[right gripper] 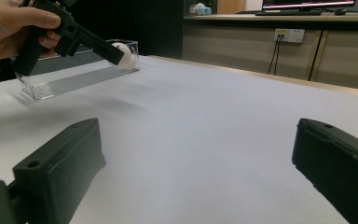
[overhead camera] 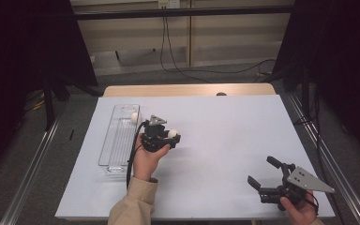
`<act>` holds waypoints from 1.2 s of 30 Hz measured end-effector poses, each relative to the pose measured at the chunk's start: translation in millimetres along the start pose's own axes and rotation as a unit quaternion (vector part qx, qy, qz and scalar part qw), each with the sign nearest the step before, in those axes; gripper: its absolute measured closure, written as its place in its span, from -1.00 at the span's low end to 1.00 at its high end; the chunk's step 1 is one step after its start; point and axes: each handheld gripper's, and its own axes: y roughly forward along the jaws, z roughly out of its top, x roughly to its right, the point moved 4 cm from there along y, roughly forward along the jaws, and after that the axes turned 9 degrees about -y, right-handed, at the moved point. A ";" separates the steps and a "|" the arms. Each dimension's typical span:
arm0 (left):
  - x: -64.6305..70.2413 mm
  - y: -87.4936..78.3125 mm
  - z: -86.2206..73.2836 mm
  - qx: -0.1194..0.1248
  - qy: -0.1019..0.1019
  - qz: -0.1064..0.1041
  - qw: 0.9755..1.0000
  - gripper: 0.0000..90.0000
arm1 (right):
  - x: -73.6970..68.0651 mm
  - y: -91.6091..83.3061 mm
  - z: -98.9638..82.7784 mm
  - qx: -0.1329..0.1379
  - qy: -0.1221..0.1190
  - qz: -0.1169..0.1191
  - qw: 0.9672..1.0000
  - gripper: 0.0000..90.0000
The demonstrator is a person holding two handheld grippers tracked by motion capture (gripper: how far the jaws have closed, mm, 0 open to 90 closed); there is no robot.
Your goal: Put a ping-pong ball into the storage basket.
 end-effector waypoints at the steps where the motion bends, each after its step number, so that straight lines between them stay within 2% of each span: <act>1: -0.7 -0.8 0.3 0.000 0.001 0.001 1.000 0.14 | 0.1 0.0 0.0 0.000 0.000 0.000 1.000 -0.97; 23: -13.3 -12.8 2.0 -0.001 -0.010 0.009 1.000 0.14 | 0.7 -0.3 0.3 0.001 -0.001 0.000 1.000 -0.98; 27: -14.8 -14.5 2.2 0.003 -0.018 0.010 1.000 0.14 | 0.6 -0.3 0.3 0.001 -0.001 0.000 1.000 -0.98; 36: -16.0 -16.3 1.8 -0.003 -0.015 0.011 1.000 0.14 | 0.0 0.2 0.4 0.001 -0.001 0.001 1.000 -0.98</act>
